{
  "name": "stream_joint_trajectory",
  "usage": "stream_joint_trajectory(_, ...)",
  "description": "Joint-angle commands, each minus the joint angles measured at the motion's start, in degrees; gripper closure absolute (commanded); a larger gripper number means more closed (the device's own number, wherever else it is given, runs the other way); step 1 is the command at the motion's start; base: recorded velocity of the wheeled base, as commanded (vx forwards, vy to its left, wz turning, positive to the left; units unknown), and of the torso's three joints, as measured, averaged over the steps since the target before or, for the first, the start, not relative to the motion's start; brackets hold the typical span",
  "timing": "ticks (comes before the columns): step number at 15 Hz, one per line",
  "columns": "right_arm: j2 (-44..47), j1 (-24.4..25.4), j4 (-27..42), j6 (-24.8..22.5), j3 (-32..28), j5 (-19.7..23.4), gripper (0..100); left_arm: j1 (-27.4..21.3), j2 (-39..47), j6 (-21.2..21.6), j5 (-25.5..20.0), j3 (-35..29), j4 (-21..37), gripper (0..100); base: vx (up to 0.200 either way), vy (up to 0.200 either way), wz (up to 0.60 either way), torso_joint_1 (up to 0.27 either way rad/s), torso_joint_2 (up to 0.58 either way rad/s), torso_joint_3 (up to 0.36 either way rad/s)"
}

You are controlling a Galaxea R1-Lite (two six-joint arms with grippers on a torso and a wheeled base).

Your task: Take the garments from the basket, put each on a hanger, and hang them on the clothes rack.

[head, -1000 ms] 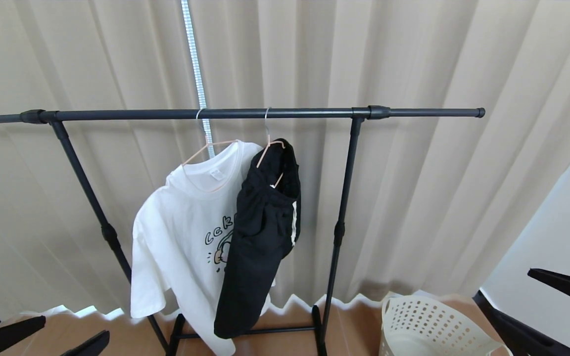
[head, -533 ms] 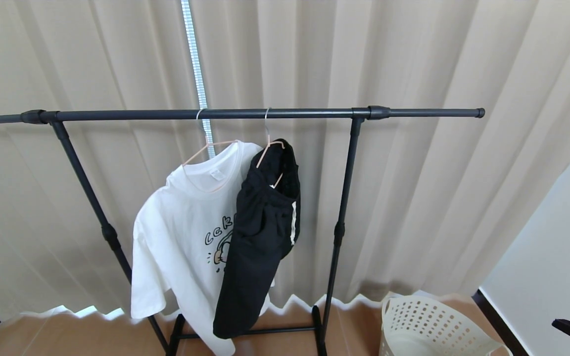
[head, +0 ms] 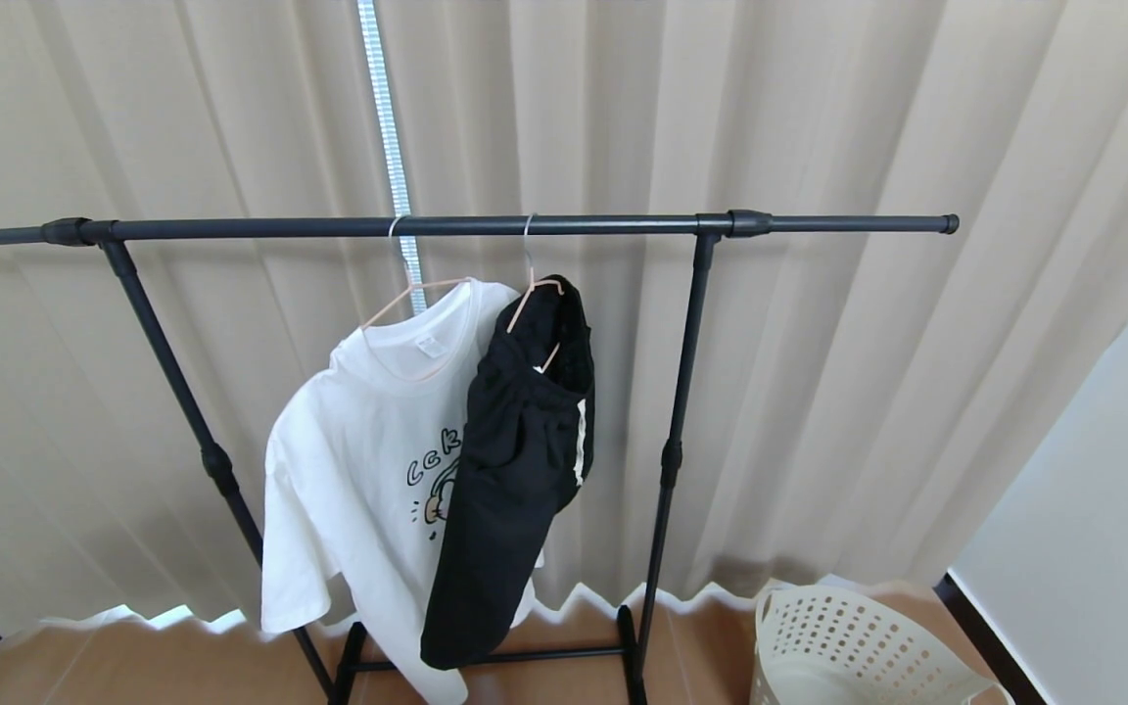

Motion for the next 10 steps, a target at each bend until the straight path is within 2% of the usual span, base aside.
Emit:
stream_joint_trajectory(1,-6.3,-0.1,2.2,0.0,0.0,-0.2,0,4.2,-1.7,0.6,0.1,0.4,0.4,0,0.000,0.000,0.00,0.000,0.00,0.000)
stream_joint_trajectory(5,-8.3,-0.7,2.2,-0.1,-0.1,-0.5,0,14.1,-10.6,5.0,0.1,0.7,0.6,0,0.000,0.000,0.00,0.000,0.00,0.000)
stream_joint_trajectory(7,-10.5,-3.6,2.3,-0.1,-0.1,-0.7,0,18.5,-15.4,5.2,0.1,0.6,1.1,0,0.000,0.000,0.00,0.000,0.00,0.000)
stream_joint_trajectory(10,-14.4,-8.2,2.3,-0.9,-0.1,-0.4,0,18.9,-21.1,5.2,-0.3,0.6,1.0,0,0.000,0.000,0.00,0.000,0.00,0.000)
